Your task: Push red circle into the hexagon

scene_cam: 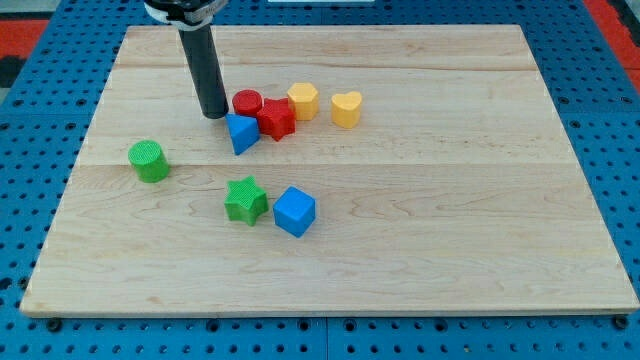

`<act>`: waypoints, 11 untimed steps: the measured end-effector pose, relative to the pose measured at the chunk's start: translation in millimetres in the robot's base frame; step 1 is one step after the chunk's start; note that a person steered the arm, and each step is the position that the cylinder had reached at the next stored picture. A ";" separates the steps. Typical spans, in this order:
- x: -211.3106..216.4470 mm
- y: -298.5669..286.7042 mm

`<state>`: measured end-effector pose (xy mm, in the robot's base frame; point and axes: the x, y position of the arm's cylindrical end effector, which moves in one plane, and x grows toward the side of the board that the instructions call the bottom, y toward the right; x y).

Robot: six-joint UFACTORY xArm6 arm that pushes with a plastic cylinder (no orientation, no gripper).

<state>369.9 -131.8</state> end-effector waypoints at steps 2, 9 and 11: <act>47.7 -15.5; -39.0 -73.6; -40.3 53.4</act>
